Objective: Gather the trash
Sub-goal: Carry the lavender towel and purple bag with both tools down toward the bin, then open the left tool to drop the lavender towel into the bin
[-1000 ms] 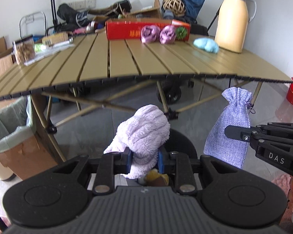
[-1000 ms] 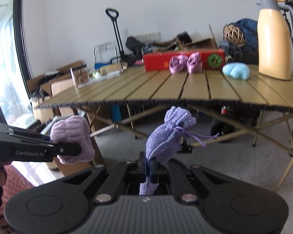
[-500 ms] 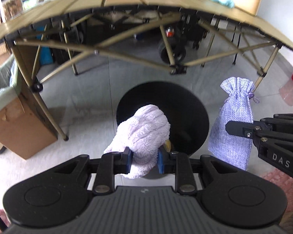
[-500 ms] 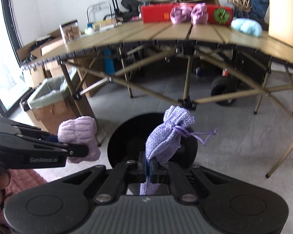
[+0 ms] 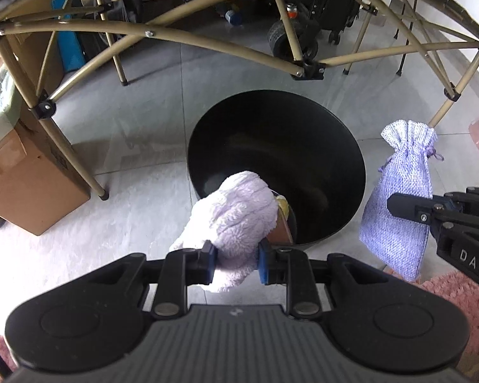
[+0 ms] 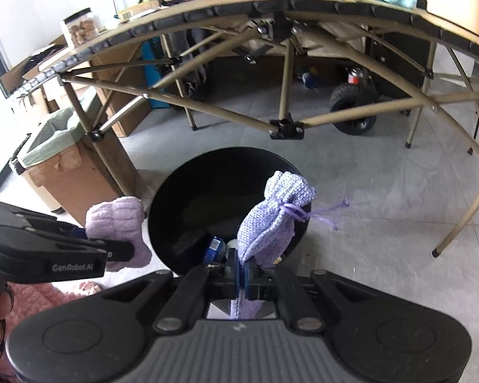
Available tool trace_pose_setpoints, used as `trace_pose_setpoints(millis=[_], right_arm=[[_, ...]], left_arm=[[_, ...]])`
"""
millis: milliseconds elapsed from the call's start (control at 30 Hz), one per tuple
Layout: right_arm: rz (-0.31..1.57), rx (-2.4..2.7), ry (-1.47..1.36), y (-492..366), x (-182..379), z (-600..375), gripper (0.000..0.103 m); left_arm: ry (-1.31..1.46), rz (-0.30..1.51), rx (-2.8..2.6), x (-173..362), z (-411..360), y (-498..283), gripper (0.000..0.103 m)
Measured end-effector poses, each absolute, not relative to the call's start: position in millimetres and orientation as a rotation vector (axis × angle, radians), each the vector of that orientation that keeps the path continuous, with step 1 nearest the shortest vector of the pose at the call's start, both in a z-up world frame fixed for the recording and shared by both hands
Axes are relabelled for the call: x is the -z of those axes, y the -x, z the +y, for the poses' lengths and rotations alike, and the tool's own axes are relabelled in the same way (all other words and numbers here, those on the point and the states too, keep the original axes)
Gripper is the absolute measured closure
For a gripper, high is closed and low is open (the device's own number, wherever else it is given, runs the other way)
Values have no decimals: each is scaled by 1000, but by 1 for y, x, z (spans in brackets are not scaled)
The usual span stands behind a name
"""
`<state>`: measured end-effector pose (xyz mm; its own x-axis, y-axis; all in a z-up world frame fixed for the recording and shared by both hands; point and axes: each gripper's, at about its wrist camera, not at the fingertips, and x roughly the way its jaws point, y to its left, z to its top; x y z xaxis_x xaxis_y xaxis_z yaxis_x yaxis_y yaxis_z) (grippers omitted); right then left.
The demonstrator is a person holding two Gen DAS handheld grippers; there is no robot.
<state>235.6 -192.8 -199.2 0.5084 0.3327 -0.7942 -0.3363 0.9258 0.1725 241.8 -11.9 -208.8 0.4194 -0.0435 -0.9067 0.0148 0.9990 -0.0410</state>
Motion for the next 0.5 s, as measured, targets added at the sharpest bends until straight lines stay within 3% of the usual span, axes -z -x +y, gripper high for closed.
trace_pose_setpoints(millis=[500], right_arm=[[926, -251, -139, -269, 205, -223, 101]], left_arm=[[98, 1132, 24, 217, -35, -299, 79]])
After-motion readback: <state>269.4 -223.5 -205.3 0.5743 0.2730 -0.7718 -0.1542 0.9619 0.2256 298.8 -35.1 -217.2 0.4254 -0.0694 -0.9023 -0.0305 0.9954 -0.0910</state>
